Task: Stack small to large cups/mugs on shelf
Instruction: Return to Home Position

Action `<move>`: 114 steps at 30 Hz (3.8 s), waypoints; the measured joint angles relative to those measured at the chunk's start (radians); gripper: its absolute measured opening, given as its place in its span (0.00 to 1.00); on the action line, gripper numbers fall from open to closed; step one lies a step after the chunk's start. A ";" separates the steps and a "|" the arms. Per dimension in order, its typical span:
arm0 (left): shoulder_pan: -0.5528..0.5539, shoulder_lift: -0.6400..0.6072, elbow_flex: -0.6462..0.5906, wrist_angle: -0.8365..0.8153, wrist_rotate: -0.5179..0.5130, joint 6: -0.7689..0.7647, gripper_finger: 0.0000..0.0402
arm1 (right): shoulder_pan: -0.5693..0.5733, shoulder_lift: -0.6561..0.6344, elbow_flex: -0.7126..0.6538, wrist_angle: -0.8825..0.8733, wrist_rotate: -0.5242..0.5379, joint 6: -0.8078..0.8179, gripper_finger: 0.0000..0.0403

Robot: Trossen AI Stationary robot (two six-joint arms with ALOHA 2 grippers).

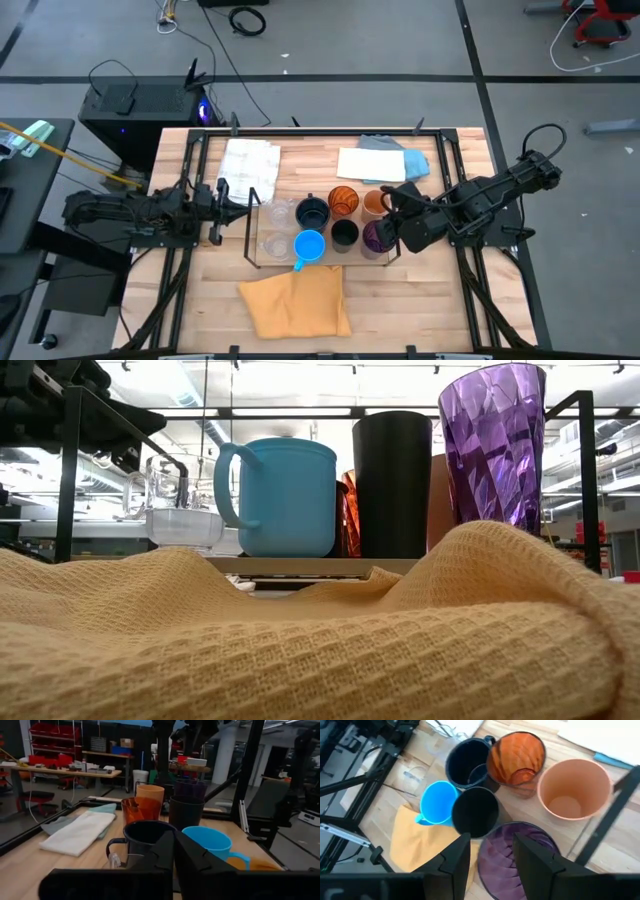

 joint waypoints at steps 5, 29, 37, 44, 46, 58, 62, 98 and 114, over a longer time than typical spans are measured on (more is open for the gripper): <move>0.000 0.000 0.000 -0.001 0.000 -0.018 0.03 | 0.000 0.000 0.000 0.074 0.051 -0.087 0.37; 0.000 0.000 0.000 -0.001 0.000 -0.045 0.05 | -0.670 -0.348 -0.782 1.666 -0.842 -0.918 0.36; 0.000 0.000 0.000 -0.001 0.000 -0.045 0.05 | -0.890 -0.686 -0.731 1.089 -1.066 -1.145 0.35; 0.000 0.000 0.000 -0.001 0.000 -0.045 0.08 | -0.923 -1.098 -0.872 0.977 -0.956 -1.069 0.32; 0.000 0.000 0.000 0.000 0.000 -0.045 0.09 | -0.923 -1.196 -0.940 0.993 -0.915 -1.028 0.31; 0.000 0.000 0.000 0.000 0.000 -0.045 0.05 | -0.922 -1.355 -1.320 1.466 -0.845 -0.867 0.30; 0.000 0.000 0.000 0.000 0.000 -0.045 0.06 | -0.911 -1.344 -1.390 1.609 -0.838 -0.839 0.30; 0.000 0.000 0.000 0.000 0.000 -0.045 0.09 | -0.632 -1.330 -1.431 1.733 -0.634 -1.043 0.24; 0.000 0.000 0.000 0.000 0.000 -0.045 0.06 | -0.632 -1.397 -1.431 1.454 -0.647 -1.088 0.21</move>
